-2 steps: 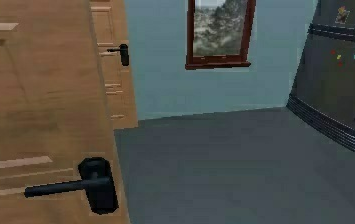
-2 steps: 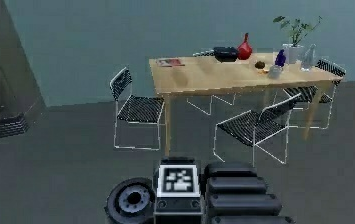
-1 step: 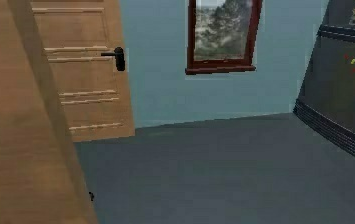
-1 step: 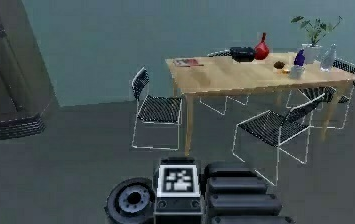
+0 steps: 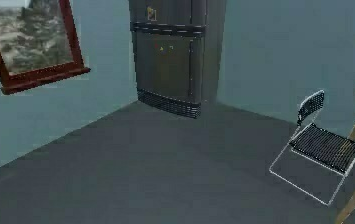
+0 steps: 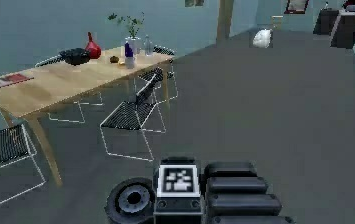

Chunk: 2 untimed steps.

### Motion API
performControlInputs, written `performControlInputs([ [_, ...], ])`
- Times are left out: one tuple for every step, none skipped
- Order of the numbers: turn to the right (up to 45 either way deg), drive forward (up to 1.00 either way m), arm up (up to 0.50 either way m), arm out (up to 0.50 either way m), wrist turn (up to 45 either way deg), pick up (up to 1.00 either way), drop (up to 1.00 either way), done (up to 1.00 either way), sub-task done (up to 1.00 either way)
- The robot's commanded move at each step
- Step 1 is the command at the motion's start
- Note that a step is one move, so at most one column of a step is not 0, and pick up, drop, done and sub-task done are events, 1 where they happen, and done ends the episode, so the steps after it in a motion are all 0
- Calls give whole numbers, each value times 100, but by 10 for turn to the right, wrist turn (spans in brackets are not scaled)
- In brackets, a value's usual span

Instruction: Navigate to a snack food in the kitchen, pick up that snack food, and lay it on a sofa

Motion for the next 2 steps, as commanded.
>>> performControlInputs([
  [450, 0, 0, 0, 0, 0, 0, 0, 0],
  [450, 0, 0, 0, 0, 0, 0, 0, 0],
])
